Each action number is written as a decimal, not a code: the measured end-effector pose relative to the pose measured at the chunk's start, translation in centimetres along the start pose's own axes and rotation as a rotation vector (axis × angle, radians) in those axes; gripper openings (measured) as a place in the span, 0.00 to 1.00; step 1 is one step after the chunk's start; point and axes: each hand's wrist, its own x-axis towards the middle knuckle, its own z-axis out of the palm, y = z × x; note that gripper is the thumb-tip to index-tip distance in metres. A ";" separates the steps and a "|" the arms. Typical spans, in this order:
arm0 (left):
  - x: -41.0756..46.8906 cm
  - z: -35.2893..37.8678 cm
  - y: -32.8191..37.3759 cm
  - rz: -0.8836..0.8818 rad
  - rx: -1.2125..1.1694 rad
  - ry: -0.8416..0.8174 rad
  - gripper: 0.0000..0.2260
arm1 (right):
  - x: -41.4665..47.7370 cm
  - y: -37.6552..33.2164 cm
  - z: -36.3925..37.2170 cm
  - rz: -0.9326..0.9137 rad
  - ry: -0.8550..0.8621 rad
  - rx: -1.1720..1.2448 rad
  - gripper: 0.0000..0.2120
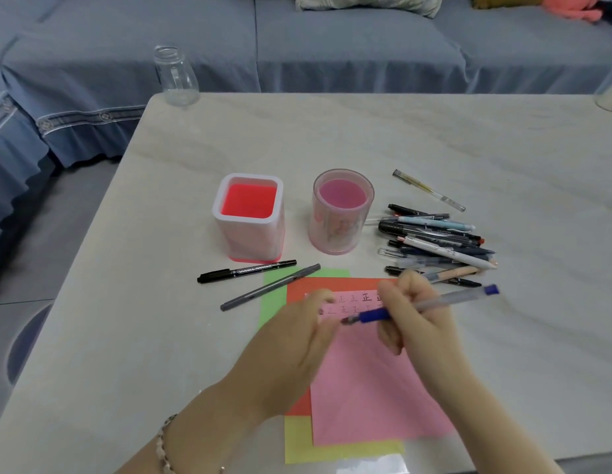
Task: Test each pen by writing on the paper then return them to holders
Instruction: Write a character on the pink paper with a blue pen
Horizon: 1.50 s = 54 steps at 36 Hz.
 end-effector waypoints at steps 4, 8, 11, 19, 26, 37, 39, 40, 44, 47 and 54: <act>-0.2 0.4 -3.2 -0.209 0.028 0.181 0.08 | 0.4 0.4 -1.6 0.082 0.193 0.050 0.14; -0.7 0.4 -6.1 -0.165 0.382 0.223 0.17 | 0.4 1.4 -2.5 0.178 0.227 0.104 0.11; -1.0 0.9 -7.6 -0.074 0.565 0.215 0.34 | 0.2 1.9 -2.9 0.190 0.221 0.108 0.09; 0.3 2.9 -4.3 0.169 0.578 0.266 0.13 | 0.3 1.8 -3.0 0.195 0.186 0.175 0.14; 0.1 5.0 -4.8 0.204 0.456 -0.092 0.17 | 1.2 2.8 -2.3 0.134 0.280 0.043 0.09; -0.1 5.0 -5.4 0.185 0.426 -0.128 0.18 | 2.6 5.9 -0.3 0.002 0.418 -0.282 0.22; -0.1 5.0 -5.3 0.171 0.419 -0.134 0.19 | 2.6 6.4 0.1 -0.024 0.419 -0.324 0.21; -0.1 5.0 -5.3 0.166 0.414 -0.136 0.19 | 2.5 6.6 0.3 -0.036 0.430 -0.337 0.20; -0.1 4.9 -5.4 0.168 0.370 -0.120 0.18 | 2.4 7.0 0.6 -0.068 0.469 -0.336 0.21; -0.1 5.0 -5.4 0.178 0.350 -0.101 0.17 | 2.5 7.2 0.5 -0.074 0.477 -0.331 0.22; -0.1 5.0 -5.4 0.170 0.350 -0.112 0.17 | 2.6 7.4 0.5 -0.112 0.442 -0.352 0.22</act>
